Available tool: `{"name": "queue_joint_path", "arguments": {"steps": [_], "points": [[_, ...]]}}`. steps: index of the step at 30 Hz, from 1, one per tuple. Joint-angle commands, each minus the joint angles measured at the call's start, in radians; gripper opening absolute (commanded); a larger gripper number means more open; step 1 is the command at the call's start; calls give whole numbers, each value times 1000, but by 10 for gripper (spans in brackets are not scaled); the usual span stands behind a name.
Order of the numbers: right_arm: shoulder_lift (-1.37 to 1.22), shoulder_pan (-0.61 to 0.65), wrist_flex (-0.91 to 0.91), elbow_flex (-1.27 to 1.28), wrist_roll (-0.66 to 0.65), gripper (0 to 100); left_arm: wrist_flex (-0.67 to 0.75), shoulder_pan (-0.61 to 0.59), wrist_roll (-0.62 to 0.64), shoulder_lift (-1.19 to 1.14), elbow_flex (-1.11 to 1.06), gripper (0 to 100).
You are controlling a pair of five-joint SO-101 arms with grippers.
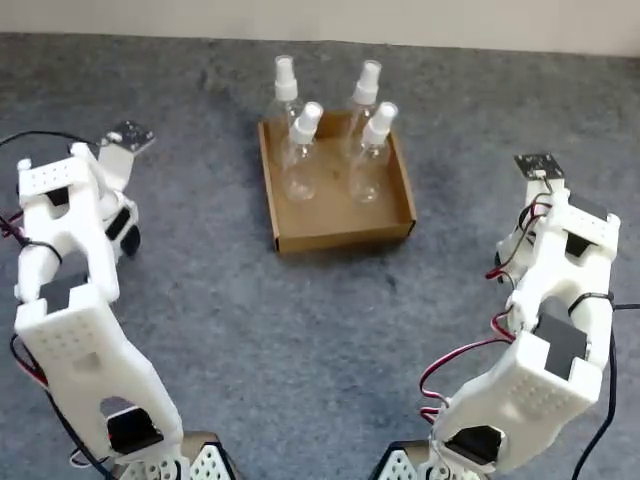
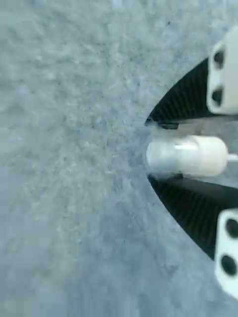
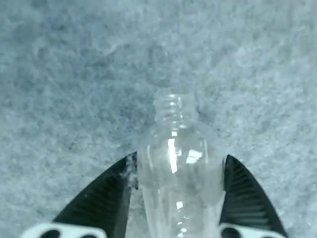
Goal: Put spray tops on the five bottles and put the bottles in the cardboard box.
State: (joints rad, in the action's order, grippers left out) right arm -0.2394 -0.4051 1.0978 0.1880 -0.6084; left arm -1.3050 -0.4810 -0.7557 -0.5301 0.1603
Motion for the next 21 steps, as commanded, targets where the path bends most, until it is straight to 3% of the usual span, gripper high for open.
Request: {"name": "queue_joint_path", "arguments": {"steps": [1,4,7,11,18,21], "points": [[8,-10,12,-48,-9,203,-6,10,-11,-38,44,112],[8,-12,12,-47,-9,203,-6,12,-43,-71,44,96],[8,-15,12,-47,-9,201,-9,8,-37,-79,41,0],[8,-16,12,-47,-11,199,-15,7,18,-45,61,2],[12,-68,12,-47,6,198,-160,85,261,145,48,2],[10,-93,12,-47,103,198,-178,179,385,223,-30,2]]}}
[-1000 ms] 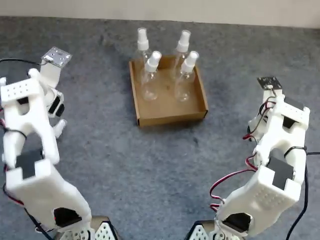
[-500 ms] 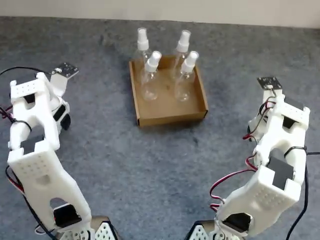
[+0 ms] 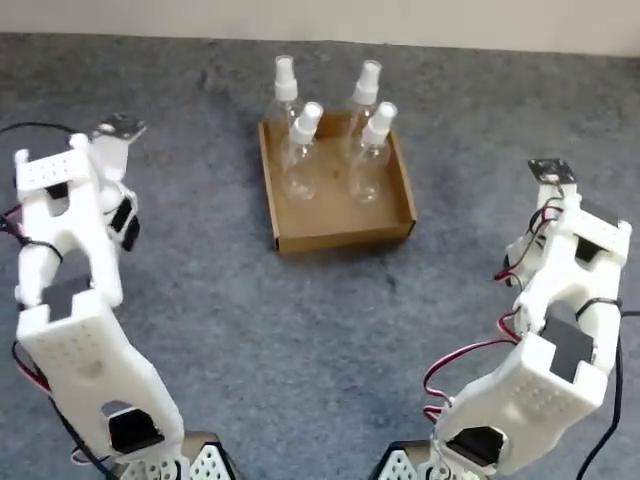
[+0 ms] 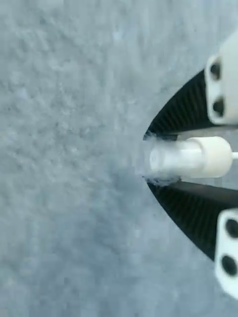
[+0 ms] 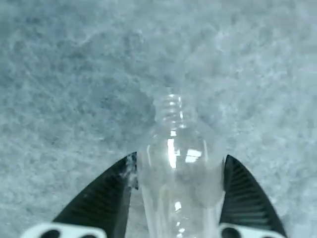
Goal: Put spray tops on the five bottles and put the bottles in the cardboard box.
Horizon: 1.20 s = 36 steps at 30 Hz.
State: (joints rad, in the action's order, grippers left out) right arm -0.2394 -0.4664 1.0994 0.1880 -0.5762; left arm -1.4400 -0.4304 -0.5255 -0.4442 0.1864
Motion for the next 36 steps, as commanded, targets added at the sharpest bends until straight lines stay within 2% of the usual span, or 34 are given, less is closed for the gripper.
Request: {"name": "queue_joint_path", "arguments": {"steps": [1,7,11,19,23,25,30,36], "points": [[10,-38,10,-47,86,198,-43,163,189,163,-94,2],[10,-44,10,-47,84,198,120,383,313,334,-372,2],[8,-53,10,-47,84,198,207,453,373,384,-499,2],[8,-47,10,-47,83,199,242,460,400,384,-532,7],[8,-50,10,-47,74,201,324,453,399,384,-573,8],[7,-53,10,-44,28,201,356,453,397,384,-598,9],[8,-47,10,15,-15,202,371,452,388,383,-628,98],[15,-47,10,18,-12,202,433,453,358,383,-693,107]]}}
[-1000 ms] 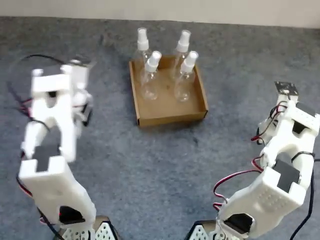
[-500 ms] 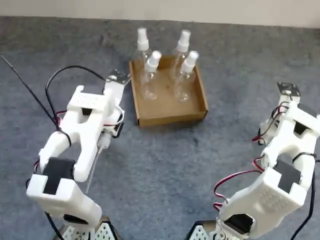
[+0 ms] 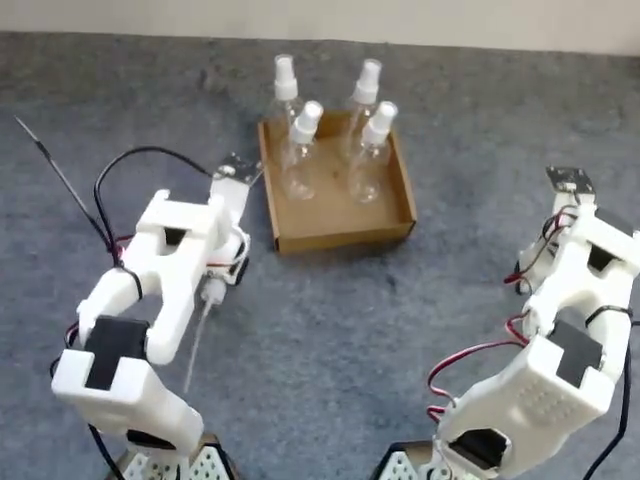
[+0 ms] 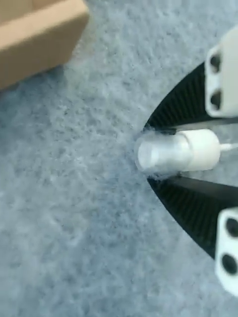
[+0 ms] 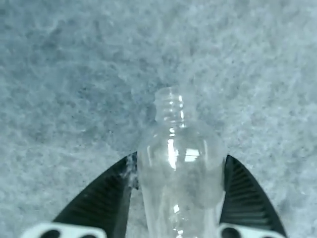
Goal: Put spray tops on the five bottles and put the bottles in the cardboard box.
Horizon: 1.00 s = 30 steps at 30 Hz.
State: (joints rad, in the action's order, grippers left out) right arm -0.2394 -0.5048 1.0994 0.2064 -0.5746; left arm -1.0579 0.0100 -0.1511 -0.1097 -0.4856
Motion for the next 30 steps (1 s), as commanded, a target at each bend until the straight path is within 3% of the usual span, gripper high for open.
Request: {"name": "queue_joint_path", "arguments": {"steps": [1,4,8,11,16,20,30], "points": [[15,-8,10,-2,-14,202,57,12,-18,48,-27,107],[15,-7,10,-4,-12,203,60,13,-18,47,-35,98],[15,-5,12,-5,-12,204,60,16,-15,47,-38,0],[15,2,12,-5,-12,207,60,16,-14,48,-38,3],[15,54,12,-7,-12,303,60,15,-14,48,-39,3],[8,85,8,-8,-15,303,60,12,-14,48,-39,3],[7,82,8,-5,-17,78,57,12,-14,48,-39,3]]}}
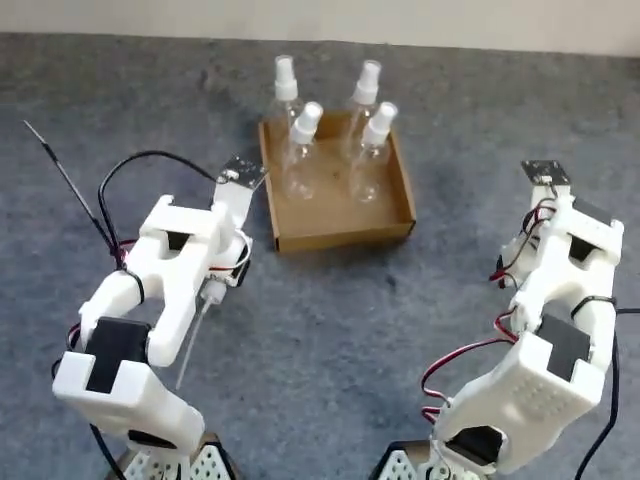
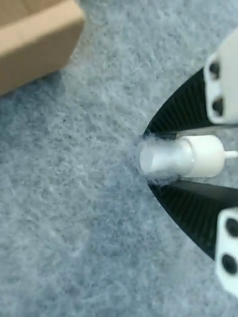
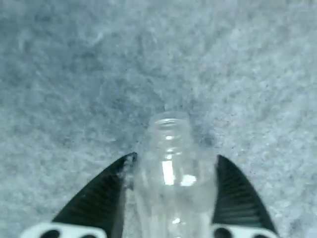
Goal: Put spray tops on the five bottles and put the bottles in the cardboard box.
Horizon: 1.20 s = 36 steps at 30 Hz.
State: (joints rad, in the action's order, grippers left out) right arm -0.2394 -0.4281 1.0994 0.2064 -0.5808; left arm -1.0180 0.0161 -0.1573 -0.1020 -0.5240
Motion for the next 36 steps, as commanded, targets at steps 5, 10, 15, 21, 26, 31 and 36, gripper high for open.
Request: {"name": "queue_joint_path", "arguments": {"steps": [5,10,15,21,26,31,36], "points": [[24,5,12,-7,-8,5,17,4,-8,42,-1,3],[199,56,91,-7,-3,3,14,-30,-6,87,48,3],[521,206,119,21,106,3,-12,-58,52,269,68,3],[868,532,122,248,138,3,-52,-67,121,608,90,3],[1067,829,87,386,233,3,-40,-113,193,911,97,3],[1104,1058,-107,510,316,3,-32,-127,276,1135,128,3],[1113,1193,-323,684,315,4,-29,-130,405,1287,125,3]]}}
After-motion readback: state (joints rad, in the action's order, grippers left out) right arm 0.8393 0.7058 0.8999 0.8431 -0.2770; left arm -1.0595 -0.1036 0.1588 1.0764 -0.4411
